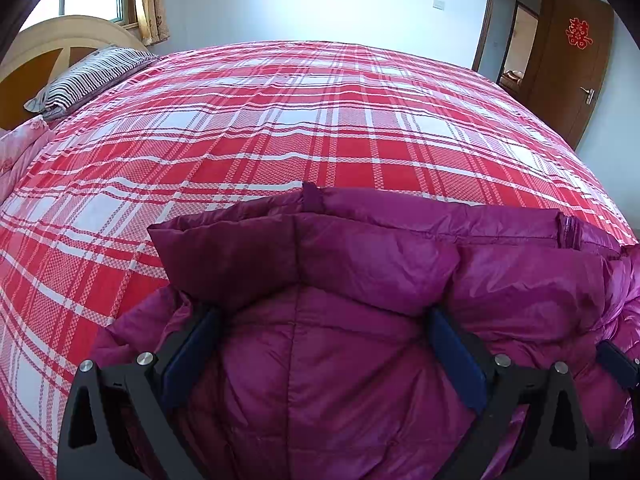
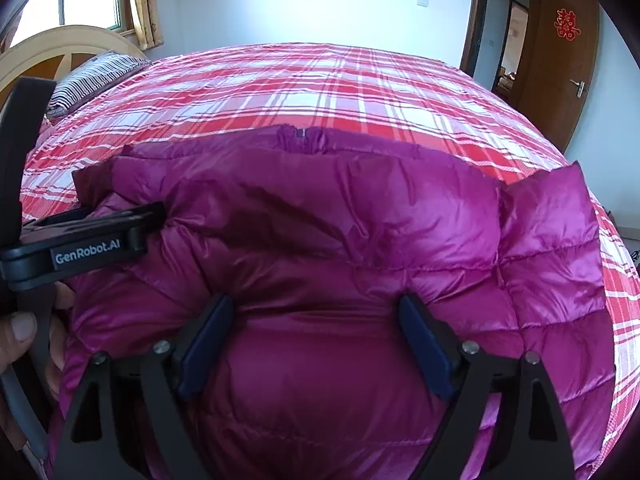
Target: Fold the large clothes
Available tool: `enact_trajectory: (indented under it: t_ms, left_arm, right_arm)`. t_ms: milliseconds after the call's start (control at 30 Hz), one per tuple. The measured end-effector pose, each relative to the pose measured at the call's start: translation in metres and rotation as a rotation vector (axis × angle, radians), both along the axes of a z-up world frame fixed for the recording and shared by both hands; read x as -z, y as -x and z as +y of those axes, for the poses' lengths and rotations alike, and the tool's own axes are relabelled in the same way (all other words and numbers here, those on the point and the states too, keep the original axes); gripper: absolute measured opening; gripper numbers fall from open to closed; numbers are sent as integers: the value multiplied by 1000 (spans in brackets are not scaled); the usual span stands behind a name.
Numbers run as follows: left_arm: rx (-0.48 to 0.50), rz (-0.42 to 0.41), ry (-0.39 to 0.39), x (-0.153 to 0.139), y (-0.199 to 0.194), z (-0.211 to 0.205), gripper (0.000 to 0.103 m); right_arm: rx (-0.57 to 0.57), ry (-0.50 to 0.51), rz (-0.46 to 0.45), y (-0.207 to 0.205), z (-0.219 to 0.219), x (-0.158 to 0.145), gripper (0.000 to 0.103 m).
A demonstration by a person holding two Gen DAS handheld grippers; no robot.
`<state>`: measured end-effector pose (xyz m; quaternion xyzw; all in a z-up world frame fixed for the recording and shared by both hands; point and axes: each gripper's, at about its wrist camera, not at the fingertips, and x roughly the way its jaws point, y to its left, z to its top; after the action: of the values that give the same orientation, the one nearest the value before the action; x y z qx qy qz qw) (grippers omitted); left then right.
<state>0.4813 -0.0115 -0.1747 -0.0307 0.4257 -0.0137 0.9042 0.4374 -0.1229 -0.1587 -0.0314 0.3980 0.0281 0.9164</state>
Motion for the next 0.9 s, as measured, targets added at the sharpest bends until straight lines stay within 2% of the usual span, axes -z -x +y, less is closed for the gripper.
enact_trajectory:
  t_ms: [400, 500, 633, 800, 900]
  left_arm:
    - [0, -1, -5, 0, 0, -1, 102]
    - [0, -1, -6, 1, 0, -1, 102]
    - [0, -3, -2, 0, 0, 0, 102]
    - [-2, -5, 1, 0, 0, 1, 102]
    - [4, -1, 33, -3, 2, 5, 102]
  right_arm:
    - [4, 19, 12, 1, 4, 0, 90]
    - [7, -10, 3, 16, 0, -11, 90]
    - [8, -52, -59, 56, 2, -24, 94]
    - [30, -8, -86, 63, 2, 0, 101]
    - [33, -24, -46, 55, 1, 5, 103]
